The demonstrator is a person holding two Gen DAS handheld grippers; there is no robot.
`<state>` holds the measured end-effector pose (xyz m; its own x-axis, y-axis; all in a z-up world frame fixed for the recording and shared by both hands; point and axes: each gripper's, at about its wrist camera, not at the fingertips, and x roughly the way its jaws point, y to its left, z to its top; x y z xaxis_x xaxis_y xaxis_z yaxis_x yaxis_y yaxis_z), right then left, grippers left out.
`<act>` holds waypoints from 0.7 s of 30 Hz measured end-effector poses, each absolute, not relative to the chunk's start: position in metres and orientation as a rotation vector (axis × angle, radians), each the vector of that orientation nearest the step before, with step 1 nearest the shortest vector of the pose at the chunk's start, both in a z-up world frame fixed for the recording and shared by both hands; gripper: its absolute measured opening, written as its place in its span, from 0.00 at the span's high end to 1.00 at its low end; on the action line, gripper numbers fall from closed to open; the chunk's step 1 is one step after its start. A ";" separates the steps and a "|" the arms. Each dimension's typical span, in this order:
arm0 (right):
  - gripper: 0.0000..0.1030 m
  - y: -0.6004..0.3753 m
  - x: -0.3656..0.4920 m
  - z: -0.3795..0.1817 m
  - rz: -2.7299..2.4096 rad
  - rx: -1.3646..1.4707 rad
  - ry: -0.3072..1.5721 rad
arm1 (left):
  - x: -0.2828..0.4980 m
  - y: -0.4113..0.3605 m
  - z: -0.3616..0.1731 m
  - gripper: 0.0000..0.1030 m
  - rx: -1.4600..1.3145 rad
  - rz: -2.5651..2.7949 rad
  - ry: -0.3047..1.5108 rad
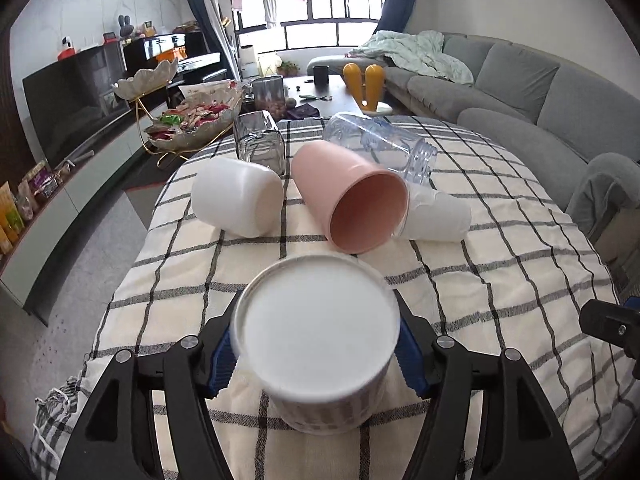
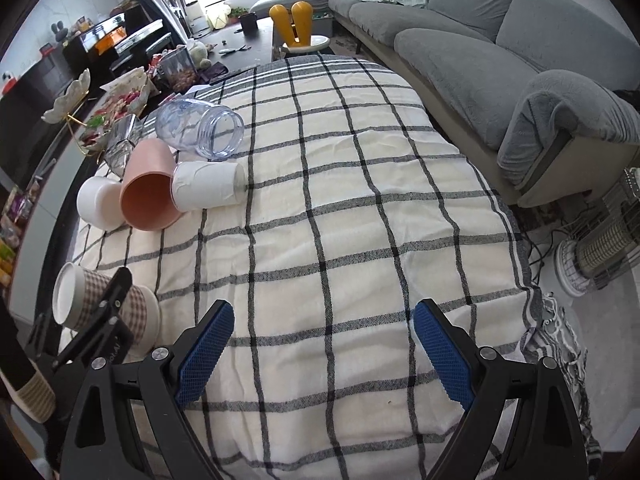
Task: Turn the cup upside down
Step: 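Open the left gripper to release the upside-down cup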
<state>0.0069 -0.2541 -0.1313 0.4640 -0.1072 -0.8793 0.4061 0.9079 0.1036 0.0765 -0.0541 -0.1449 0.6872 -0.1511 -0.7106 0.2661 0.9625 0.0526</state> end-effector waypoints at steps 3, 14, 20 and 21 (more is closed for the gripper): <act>0.11 -0.253 0.005 -0.128 -0.322 0.316 1.036 | 0.073 -0.053 -0.141 0.30 0.149 -0.232 0.765; 0.11 -0.246 -0.004 -0.096 -0.305 0.306 0.962 | 0.058 -0.040 -0.108 0.13 0.139 -0.203 0.786; 0.11 -0.234 -0.010 -0.063 -0.300 0.258 0.863 | 0.046 -0.023 -0.077 0.13 0.102 -0.188 0.823; 0.11 -0.231 -0.011 -0.057 -0.303 0.243 0.842 | 0.044 -0.022 -0.072 0.13 0.096 -0.187 0.821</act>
